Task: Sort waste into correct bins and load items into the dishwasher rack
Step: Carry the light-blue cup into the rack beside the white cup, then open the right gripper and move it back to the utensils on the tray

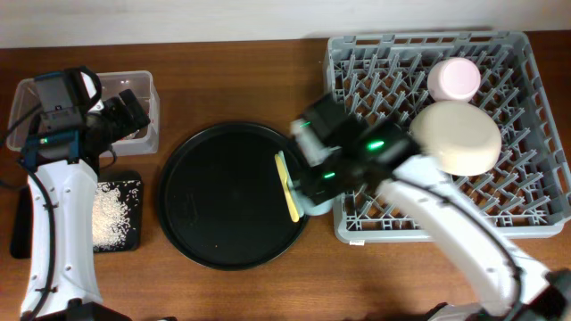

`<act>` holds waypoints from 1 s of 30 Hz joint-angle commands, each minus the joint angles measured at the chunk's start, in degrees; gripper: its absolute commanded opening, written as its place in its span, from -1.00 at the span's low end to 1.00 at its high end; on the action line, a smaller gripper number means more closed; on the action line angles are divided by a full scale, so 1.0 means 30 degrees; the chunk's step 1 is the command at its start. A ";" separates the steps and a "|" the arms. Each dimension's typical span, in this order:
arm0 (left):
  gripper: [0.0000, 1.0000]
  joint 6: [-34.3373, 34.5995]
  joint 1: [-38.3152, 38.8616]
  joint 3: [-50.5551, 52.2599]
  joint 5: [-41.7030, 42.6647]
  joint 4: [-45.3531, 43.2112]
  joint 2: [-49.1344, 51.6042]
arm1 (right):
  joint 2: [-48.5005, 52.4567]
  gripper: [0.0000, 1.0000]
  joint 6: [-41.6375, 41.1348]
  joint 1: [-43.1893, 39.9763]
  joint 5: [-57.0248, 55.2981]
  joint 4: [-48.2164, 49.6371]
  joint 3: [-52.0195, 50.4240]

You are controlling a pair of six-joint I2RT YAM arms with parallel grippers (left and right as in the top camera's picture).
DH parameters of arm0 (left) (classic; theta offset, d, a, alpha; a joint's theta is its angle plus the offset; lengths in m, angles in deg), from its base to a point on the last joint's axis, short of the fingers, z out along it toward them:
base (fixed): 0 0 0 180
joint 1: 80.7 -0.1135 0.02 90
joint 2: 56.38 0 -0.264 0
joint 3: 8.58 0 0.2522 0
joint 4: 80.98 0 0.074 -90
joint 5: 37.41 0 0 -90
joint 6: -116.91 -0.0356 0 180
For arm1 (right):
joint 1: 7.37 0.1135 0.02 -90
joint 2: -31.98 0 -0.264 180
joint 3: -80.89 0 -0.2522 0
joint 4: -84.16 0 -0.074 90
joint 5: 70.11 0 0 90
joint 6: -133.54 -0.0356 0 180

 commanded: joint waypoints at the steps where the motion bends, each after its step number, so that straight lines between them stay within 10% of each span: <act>1: 0.99 -0.0022 -0.0066 -0.0255 0.0000 -0.0044 -0.0080 | -0.0831 -0.21 -0.0153 -0.3614 -0.0182 -0.1180 0.0306; 12: 0.99 -0.0015 -0.0066 -0.0255 0.0000 -0.0036 -0.0080 | -0.0612 -0.21 -0.1151 -1.0382 -0.2703 -0.1880 -0.1464; 30: 0.99 -0.0022 -0.0066 -0.0255 0.0000 -0.0036 -0.0080 | -0.0605 -0.21 -0.1086 -1.1497 -0.3606 0.5457 -0.7992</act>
